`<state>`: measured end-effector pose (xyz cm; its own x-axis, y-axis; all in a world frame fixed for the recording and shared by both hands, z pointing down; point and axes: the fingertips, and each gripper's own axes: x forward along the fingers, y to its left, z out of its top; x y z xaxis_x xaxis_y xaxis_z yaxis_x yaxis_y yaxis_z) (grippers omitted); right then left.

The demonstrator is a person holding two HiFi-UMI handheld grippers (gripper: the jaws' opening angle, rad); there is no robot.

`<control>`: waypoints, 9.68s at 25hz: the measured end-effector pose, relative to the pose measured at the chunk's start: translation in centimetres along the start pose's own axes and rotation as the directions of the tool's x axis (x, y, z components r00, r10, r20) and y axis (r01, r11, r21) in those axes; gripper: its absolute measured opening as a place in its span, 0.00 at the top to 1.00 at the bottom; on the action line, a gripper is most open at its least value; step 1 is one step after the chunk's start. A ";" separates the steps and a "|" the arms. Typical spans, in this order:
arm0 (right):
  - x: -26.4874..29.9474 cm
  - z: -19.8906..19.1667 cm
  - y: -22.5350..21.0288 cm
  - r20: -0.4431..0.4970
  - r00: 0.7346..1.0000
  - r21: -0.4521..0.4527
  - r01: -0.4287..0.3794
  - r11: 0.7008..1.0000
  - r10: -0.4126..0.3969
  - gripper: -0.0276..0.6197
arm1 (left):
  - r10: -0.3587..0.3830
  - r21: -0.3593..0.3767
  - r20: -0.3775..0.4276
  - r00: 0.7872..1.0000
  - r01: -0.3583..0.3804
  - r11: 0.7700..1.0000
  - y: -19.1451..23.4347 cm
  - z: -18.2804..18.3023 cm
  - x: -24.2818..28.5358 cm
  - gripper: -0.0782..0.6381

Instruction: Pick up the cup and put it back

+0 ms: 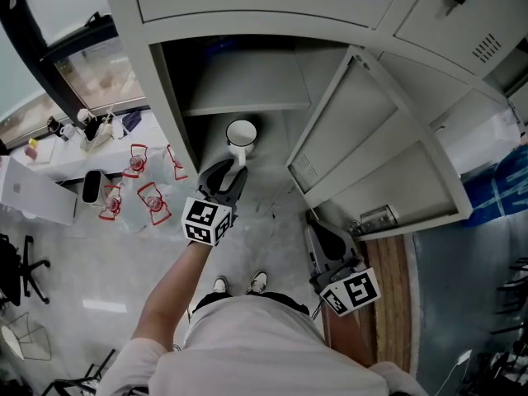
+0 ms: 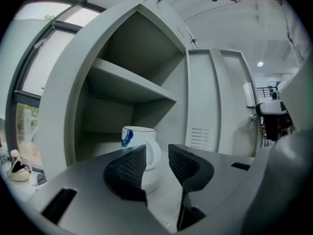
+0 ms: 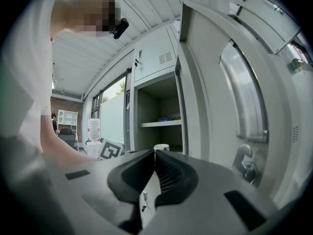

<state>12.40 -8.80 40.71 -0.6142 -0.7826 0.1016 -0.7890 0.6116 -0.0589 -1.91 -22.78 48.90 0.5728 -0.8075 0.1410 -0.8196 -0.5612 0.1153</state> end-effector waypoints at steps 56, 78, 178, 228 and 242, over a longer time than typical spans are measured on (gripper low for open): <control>0.2 -1.3 -1.8 -0.023 0.999 0.033 -0.024 0.999 0.024 0.93 | -0.132 0.015 0.007 0.991 0.132 0.991 -0.6 -0.9 3.6 0.79; 0.5 -1.0 -1.6 -0.020 0.999 0.025 -0.035 0.999 0.035 0.93 | -0.198 -0.031 0.088 0.976 0.201 0.979 -0.8 0.9 2.6 0.81; 0.7 3.1 1.4 0.072 0.995 -0.024 -0.069 0.997 0.071 0.93 | -0.204 0.152 0.301 0.932 0.164 0.975 -5.4 10.0 -15.8 0.81; -1.6 0.7 -0.4 -0.032 0.997 -0.007 0.066 0.998 -0.066 0.93 | -0.303 -0.028 0.096 0.948 0.307 0.951 -2.9 0.1 4.2 0.81; -1.5 0.7 0.0 -0.013 0.999 0.004 0.050 0.999 -0.050 0.93 | -0.239 0.030 -0.011 0.971 0.239 0.970 -1.6 -1.1 3.4 0.81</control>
<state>13.31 -7.72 39.90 -0.5734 -0.8108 0.1176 -0.8190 0.5708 -0.0579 1.42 -24.43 50.33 0.7522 -0.6478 0.1205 -0.6588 -0.7433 0.1165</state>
